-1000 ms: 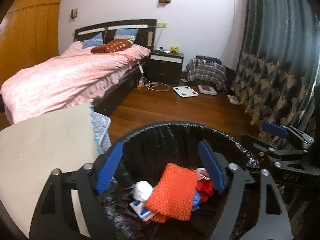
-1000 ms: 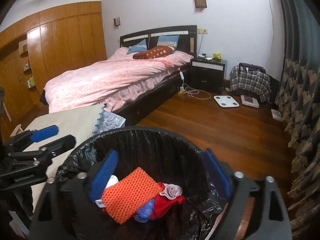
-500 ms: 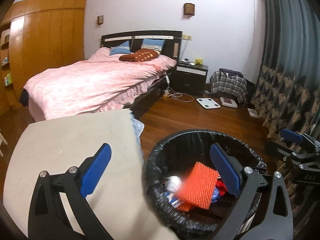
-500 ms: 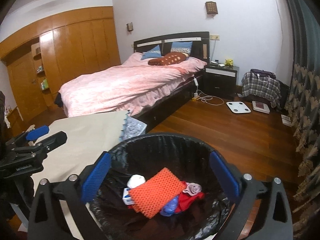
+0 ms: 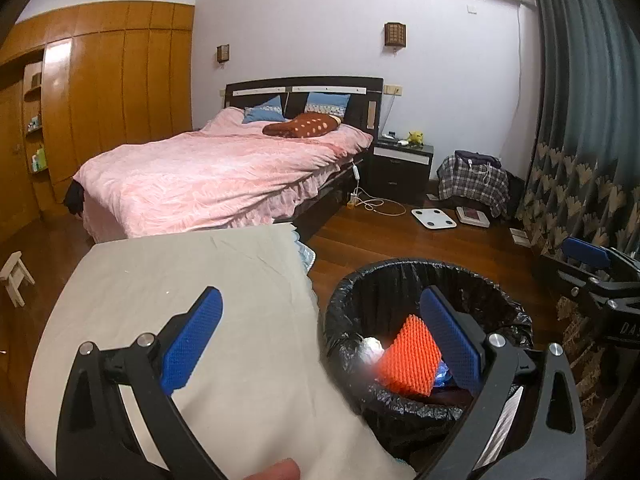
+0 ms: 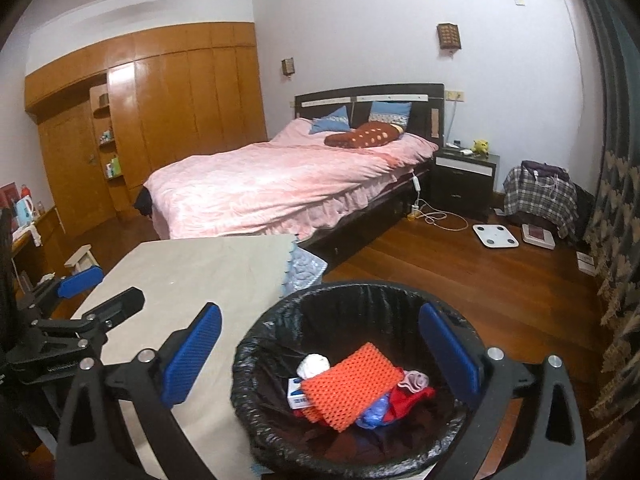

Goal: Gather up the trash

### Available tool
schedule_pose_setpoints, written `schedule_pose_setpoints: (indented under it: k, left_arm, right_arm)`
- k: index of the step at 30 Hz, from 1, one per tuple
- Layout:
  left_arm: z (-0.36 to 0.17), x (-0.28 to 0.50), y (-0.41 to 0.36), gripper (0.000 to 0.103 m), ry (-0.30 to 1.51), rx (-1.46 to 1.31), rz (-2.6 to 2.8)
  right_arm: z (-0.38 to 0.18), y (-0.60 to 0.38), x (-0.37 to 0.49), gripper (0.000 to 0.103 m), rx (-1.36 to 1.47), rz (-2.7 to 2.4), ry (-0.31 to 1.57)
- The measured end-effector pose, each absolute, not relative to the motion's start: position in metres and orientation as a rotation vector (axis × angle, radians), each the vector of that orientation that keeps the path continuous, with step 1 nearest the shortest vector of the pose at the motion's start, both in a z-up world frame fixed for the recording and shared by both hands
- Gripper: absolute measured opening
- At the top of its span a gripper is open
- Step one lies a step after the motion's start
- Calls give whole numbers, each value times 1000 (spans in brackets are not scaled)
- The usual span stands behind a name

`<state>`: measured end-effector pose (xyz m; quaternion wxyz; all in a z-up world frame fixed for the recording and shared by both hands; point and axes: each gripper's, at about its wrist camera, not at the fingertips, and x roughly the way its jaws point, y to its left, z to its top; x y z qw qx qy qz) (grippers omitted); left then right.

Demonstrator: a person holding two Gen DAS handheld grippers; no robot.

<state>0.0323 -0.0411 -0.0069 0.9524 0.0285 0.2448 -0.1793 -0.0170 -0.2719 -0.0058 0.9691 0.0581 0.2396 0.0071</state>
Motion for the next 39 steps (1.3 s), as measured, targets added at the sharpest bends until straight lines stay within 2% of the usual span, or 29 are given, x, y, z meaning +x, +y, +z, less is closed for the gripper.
schedule_pose_setpoints:
  k: [39]
  left_arm:
    - [1,4,-25,96,454,56,-334]
  right_arm:
    - [-8,-251,-24,97,92,52,485]
